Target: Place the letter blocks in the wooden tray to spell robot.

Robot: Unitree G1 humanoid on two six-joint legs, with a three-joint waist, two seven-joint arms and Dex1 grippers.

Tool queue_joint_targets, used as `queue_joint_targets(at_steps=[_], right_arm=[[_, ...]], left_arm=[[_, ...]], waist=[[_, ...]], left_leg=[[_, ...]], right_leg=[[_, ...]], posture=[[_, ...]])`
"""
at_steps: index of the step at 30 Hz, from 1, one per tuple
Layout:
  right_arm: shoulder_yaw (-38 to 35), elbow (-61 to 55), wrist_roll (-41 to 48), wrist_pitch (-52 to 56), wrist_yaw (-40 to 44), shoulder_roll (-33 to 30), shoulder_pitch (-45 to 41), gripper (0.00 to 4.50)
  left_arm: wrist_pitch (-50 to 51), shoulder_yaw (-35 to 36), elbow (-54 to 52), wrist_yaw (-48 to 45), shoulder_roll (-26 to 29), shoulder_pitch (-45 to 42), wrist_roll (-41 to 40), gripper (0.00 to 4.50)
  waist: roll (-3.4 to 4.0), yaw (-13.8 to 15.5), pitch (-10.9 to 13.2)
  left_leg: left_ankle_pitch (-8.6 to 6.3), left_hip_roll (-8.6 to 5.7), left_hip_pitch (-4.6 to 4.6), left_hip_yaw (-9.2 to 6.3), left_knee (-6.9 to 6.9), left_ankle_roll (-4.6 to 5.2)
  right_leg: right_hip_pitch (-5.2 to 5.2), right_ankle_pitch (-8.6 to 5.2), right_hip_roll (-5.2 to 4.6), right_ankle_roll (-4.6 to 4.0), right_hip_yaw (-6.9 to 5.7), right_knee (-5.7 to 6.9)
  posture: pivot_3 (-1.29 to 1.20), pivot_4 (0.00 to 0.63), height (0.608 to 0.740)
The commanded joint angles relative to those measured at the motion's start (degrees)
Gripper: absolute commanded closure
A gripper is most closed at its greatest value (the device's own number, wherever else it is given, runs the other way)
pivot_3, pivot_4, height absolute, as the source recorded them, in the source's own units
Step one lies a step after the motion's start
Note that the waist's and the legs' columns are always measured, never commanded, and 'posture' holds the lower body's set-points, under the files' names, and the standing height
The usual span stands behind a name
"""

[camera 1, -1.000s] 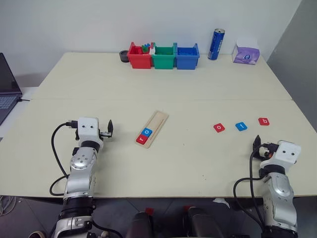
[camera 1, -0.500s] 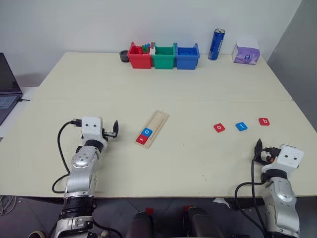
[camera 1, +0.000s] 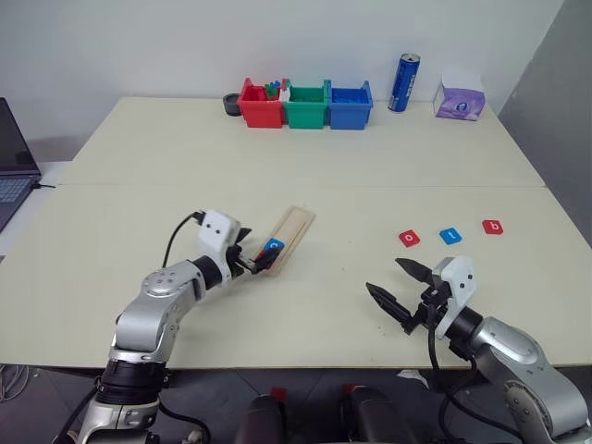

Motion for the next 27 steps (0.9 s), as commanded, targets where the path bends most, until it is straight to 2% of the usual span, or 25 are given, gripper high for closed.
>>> queue_joint_targets(at_steps=[1,10,18,27], right_arm=[[-0.09,-3.18,1.73,1.05,1.12,-0.67,-0.8,0.02],[-1.37,-3.71,2.59,1.95,1.88,-1.74,-1.54,0.02],[-1.71,-4.71,2.98,2.76,2.27,-2.93,-1.7,0.02],[-2.33,-5.83,4.73,4.37,2.29,-4.11,-1.92,0.02]], left_arm=[[1.74,-1.82,-4.12,0.87,0.02,-0.55,1.08,0.0],[8.32,-4.51,-6.04,8.2,-3.38,-1.11,4.81,0.0],[10.97,-2.32,-6.26,13.58,-7.46,-1.06,4.91,0.0],[16.27,-1.71,-7.43,17.42,-9.4,-1.39,5.1,0.0]], waist=[[0.0,0.03,0.0],[-0.01,0.09,0.01],[-0.01,0.13,0.0],[-0.02,0.12,0.0]], left_leg=[[0.0,0.01,-0.01,-0.01,-0.01,0.0],[0.0,0.0,-0.04,-0.01,0.0,0.0],[0.0,0.0,-0.05,-0.01,0.01,0.01],[0.0,-0.01,-0.05,-0.01,0.01,0.0]], right_leg=[[0.0,0.0,0.01,0.0,0.0,-0.01],[0.0,0.0,0.0,-0.01,0.0,-0.08],[0.0,0.01,-0.01,-0.02,0.01,-0.07],[0.0,0.02,-0.01,-0.03,0.01,-0.07]], posture=[[0.0,0.15,0.74],[0.0,0.15,0.74],[0.0,0.15,0.74],[0.0,0.15,0.74]])
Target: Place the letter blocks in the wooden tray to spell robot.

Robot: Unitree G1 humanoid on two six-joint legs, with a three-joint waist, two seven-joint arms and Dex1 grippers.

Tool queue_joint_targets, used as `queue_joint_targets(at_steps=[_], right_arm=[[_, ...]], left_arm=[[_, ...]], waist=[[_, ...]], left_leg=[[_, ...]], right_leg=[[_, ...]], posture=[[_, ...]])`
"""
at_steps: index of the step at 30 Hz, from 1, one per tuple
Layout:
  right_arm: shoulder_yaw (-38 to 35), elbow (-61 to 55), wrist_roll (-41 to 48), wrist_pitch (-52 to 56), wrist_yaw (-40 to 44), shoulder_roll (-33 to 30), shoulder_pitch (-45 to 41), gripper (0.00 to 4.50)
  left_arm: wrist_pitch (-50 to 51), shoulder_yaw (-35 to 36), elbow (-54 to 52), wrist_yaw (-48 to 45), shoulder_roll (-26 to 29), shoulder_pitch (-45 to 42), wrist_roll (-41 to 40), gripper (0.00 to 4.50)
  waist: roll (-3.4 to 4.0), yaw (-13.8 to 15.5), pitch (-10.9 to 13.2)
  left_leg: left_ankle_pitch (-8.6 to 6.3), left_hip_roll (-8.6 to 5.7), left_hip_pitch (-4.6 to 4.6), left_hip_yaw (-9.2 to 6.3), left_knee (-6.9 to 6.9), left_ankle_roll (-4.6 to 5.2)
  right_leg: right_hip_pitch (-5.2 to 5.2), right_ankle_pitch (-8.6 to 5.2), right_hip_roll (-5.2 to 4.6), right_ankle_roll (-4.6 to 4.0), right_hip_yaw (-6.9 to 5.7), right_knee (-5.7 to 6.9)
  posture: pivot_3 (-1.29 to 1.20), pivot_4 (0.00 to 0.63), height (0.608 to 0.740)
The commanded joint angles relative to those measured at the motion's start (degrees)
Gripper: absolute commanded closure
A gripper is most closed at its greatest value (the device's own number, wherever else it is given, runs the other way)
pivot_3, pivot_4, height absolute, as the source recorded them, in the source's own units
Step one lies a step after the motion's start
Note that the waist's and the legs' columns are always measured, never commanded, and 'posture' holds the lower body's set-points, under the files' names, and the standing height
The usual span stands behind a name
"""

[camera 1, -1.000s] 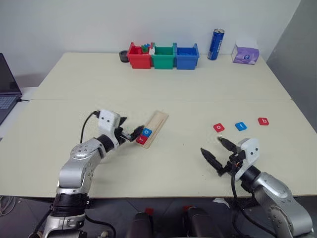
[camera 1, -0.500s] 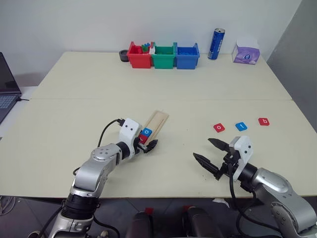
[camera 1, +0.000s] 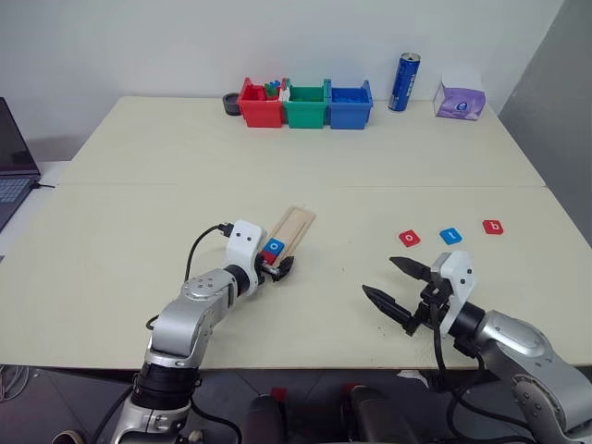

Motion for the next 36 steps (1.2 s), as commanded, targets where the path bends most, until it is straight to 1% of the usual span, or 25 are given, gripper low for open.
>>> queue_joint_targets(at_steps=[1,5,15,17,20,29,32,36], right_arm=[[-1.14,-3.05,1.47,0.22,0.77,-0.74,-0.13,0.02],[-1.25,-3.34,1.75,0.4,0.84,-0.71,0.1,0.02],[-1.22,-4.17,1.92,0.33,0.56,-0.41,1.03,0.02],[-1.1,-4.41,1.94,0.49,0.33,-0.33,0.83,0.0],[-1.02,-4.62,2.03,0.71,0.1,-0.23,0.52,0.0],[-0.44,-4.66,1.94,1.08,0.0,-0.32,-0.58,0.0],[-0.52,-5.13,1.4,1.05,0.38,-1.06,-0.78,0.0],[0.08,-5.98,-1.17,-0.24,1.53,-3.14,0.71,0.0]], left_arm=[[1.84,0.76,-2.38,0.92,0.0,-0.62,0.29,0.0],[4.54,-0.01,-2.51,0.62,0.09,-1.21,-0.15,0.0],[9.56,-2.23,-1.89,-2.03,2.37,-2.24,-0.38,0.0],[9.92,-2.39,-1.57,-2.18,2.61,-2.35,-0.24,0.38],[9.82,-2.4,-1.05,-2.1,2.75,-2.54,0.02,1.1],[7.97,-1.27,0.09,-2.76,3.25,-2.69,0.01,1.12],[5.5,-1.94,0.33,-6.86,4.97,-2.56,-1.03,1.12],[-3.12,-6.4,1.65,-16.61,10.45,-2.28,-0.15,1.12]], waist=[[0.0,-0.01,0.0],[0.0,-0.01,0.0],[0.01,-0.01,-0.03],[0.02,0.0,-0.03],[0.01,0.0,-0.04],[0.01,0.0,-0.05],[0.01,0.0,-0.04],[0.01,-0.01,-0.04]], left_leg=[[0.0,0.0,0.01,0.01,0.0,0.0],[0.0,0.0,0.01,0.01,0.0,0.0],[0.0,-0.01,0.03,0.01,0.0,-0.01],[0.0,-0.01,0.03,0.01,0.0,0.0],[0.0,-0.01,0.04,0.01,0.0,0.0],[0.0,-0.02,0.06,0.0,0.01,0.0],[0.0,-0.02,0.06,0.01,0.01,-0.01],[0.0,-0.02,0.05,0.01,0.0,-0.01]], right_leg=[[0.0,0.0,0.0,0.01,0.0,0.0],[0.0,0.0,0.0,0.01,0.0,0.0],[0.02,-0.01,0.0,0.02,0.01,0.01],[0.03,-0.01,0.0,0.02,0.01,0.01],[0.04,-0.01,0.0,0.02,0.0,0.01],[0.04,-0.01,-0.01,0.02,0.0,0.04],[0.04,-0.01,-0.01,0.02,0.0,0.05],[0.04,-0.01,0.0,0.02,0.0,0.02]], posture=[[0.0,0.15,0.74],[0.0,0.15,0.74],[0.0,0.15,0.74],[0.0,0.15,0.74],[0.0,0.15,0.74],[0.0,0.15,0.74],[0.0,0.15,0.74],[0.0,0.15,0.74]])
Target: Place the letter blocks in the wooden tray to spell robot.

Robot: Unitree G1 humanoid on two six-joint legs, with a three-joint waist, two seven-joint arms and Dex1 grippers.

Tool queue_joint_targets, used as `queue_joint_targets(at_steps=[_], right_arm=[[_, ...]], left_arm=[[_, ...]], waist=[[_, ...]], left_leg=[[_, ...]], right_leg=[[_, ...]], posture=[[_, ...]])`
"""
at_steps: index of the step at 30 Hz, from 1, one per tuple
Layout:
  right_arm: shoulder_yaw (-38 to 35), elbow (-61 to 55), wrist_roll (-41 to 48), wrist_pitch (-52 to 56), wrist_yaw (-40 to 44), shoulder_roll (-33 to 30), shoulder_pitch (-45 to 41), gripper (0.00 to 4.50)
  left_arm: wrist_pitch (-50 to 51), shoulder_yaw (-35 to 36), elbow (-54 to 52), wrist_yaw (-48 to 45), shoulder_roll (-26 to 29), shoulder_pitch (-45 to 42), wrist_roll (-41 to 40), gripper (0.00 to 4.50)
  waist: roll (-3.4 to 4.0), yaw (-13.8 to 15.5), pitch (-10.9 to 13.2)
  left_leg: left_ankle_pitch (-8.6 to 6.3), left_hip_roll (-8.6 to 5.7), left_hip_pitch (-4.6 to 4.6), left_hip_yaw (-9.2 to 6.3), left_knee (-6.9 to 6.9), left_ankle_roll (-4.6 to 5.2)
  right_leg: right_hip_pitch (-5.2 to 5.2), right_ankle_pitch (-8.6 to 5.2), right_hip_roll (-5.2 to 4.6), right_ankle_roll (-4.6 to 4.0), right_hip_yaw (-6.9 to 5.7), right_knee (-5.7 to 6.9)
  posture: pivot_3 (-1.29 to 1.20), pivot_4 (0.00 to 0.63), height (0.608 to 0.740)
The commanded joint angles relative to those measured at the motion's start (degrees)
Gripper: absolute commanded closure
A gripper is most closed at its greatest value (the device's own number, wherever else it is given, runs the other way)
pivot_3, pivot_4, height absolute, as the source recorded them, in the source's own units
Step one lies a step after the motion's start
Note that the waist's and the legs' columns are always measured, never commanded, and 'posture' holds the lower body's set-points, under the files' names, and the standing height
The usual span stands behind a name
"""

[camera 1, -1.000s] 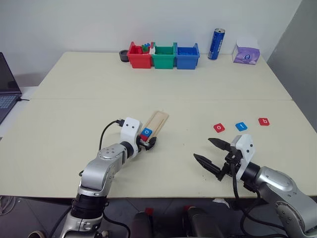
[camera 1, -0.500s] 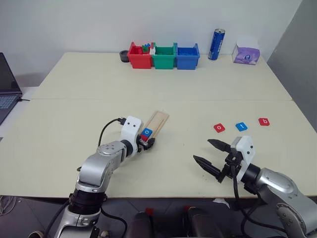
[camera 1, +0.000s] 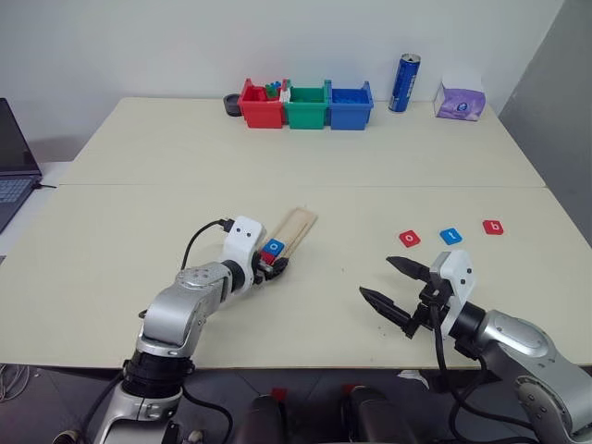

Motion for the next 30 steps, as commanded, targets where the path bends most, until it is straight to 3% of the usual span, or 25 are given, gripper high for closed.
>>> queue_joint_targets(at_steps=[1,6,16,23,30], right_arm=[[0.11,-2.92,-2.52,-2.78,1.16,-1.81,1.73,0.0],[-1.6,-4.43,-3.44,-6.85,5.71,-4.98,8.27,0.0],[-8.59,-5.85,-1.01,-6.08,8.08,-7.36,14.14,0.0],[-9.16,-7.92,-0.18,-5.25,7.48,-7.12,15.53,0.0],[-9.58,-7.54,0.37,-4.82,7.33,-7.5,14.93,0.0]], left_arm=[[-7.47,-4.23,1.15,-9.16,3.48,0.37,0.19,1.12],[-23.49,-10.27,6.06,-25.83,8.41,-2.4,1.56,1.12],[-47.19,-16.63,26.84,-41.05,5.17,-14.39,8.64,1.12],[-54.11,-16.62,36.46,-48.75,3.87,-18.74,10.15,1.12],[-56.22,-16.56,38.25,-50.23,2.64,-18.77,11.37,1.12]], waist=[[0.0,0.0,0.0],[0.0,0.69,0.0],[-0.03,1.08,0.02],[-0.03,1.07,0.02],[-0.03,1.05,0.01]], left_leg=[[0.0,0.0,0.0,0.0,0.0,0.0],[0.0,-0.01,-0.05,0.04,-0.02,0.0],[-0.02,0.0,-0.08,0.02,0.04,0.04],[-0.03,0.0,-0.09,0.03,0.04,0.06],[-0.03,0.0,-0.06,0.03,0.04,0.06]], right_leg=[[0.0,0.0,0.0,0.0,0.0,-0.02],[0.0,0.0,0.0,0.0,-0.01,-0.16],[0.0,0.01,0.14,0.0,0.0,-0.21],[0.0,0.01,0.17,0.0,-0.01,-0.22],[0.0,0.01,0.19,0.0,0.0,-0.2]], posture=[[0.0,0.15,0.74],[0.0,0.15,0.74],[0.0,0.15,0.74],[0.0,0.15,0.74],[0.0,0.15,0.74]])
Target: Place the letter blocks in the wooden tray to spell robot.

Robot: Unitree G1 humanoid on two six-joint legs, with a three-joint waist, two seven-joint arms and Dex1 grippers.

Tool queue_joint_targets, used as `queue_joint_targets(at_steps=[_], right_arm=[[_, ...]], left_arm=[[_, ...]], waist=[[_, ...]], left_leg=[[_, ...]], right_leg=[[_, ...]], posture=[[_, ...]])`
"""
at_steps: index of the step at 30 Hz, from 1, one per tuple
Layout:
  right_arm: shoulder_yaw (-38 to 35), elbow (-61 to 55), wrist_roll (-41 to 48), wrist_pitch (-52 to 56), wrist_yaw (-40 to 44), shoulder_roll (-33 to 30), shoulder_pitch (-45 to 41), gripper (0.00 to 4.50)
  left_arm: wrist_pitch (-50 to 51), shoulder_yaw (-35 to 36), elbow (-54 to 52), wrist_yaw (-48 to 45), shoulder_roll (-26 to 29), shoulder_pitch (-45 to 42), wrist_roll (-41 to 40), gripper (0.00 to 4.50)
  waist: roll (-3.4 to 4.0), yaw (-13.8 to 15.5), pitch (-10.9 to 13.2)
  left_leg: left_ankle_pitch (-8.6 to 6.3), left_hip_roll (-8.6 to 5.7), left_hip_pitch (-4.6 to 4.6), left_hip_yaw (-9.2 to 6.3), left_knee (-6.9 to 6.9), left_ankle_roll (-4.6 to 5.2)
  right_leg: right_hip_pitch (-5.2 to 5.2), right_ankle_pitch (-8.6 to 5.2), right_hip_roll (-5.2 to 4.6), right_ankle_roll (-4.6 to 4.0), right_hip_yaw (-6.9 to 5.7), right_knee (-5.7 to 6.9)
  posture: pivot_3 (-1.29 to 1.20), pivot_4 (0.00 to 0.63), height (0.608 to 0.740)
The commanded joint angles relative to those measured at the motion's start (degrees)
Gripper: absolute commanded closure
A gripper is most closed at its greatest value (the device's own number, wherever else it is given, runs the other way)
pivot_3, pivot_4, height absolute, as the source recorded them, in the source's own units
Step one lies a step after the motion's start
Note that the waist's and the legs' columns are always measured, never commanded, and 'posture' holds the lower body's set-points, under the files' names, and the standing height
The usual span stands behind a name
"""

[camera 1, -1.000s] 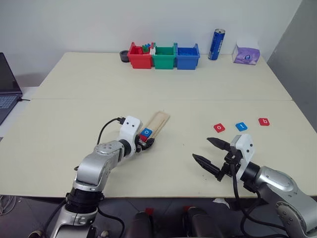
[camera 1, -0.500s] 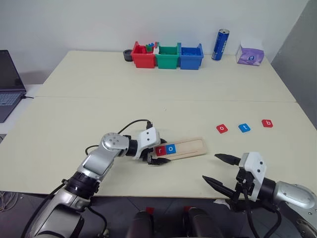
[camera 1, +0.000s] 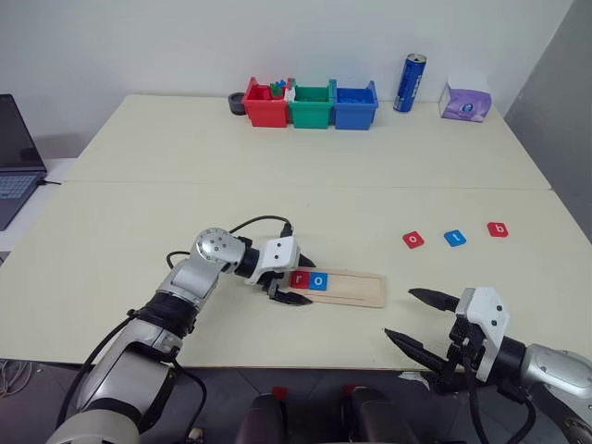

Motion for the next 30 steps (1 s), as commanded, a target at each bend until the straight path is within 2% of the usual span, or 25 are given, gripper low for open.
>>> queue_joint_targets(at_steps=[1,4,5,7,17,30], right_arm=[[-1.28,-2.18,0.92,0.02,-0.1,-0.33,-0.59,0.0],[-1.25,-2.11,0.96,0.11,-0.15,-0.48,-0.97,0.0],[-1.23,-2.1,0.98,0.17,-0.16,-0.52,-1.12,0.0],[-1.24,-2.05,1.05,0.25,-0.15,-0.58,-1.28,0.0],[-1.49,-0.81,1.37,0.29,0.7,-1.02,-3.19,0.0],[-7.25,3.39,4.18,0.47,1.48,-1.32,-6.26,0.0]], left_arm=[[-0.63,-0.05,0.31,0.06,-0.85,0.3,1.32,1.12],[2.7,0.14,-0.07,0.71,-1.11,0.57,1.69,1.12],[3.91,0.45,-0.33,0.97,-1.24,0.67,1.53,0.4],[5.37,0.75,-0.93,0.54,-1.38,0.8,1.19,0.02],[6.42,3.36,-2.55,0.42,-1.69,0.22,-0.97,0.02],[11.52,6.18,-10.42,-1.37,0.44,0.9,-4.29,0.02]], waist=[[0.0,0.03,0.0],[0.01,0.08,-0.01],[0.01,0.08,-0.01],[-0.01,0.07,-0.02],[-0.01,0.12,-0.02],[-0.01,0.12,-0.01]], left_leg=[[0.0,0.0,0.0,0.0,0.0,0.0],[0.0,0.0,0.0,0.0,0.02,0.0],[0.0,-0.01,0.0,0.0,0.03,0.0],[0.0,0.0,0.0,-0.01,0.03,0.0],[0.0,0.0,-0.01,-0.02,0.04,0.0],[0.0,0.01,-0.01,-0.04,0.06,0.0]], right_leg=[[0.0,0.0,0.0,0.0,0.01,0.0],[0.01,0.0,0.0,0.0,0.01,0.01],[0.02,0.0,0.0,0.0,0.0,0.01],[0.02,0.0,0.0,0.0,0.0,0.01],[0.02,0.03,0.0,-0.05,0.0,0.03],[0.01,0.15,0.0,-0.26,0.01,0.05]], posture=[[0.0,0.15,0.74],[0.0,0.15,0.74],[0.0,0.15,0.74],[0.0,0.15,0.74],[0.0,0.15,0.74],[0.0,0.15,0.74]])
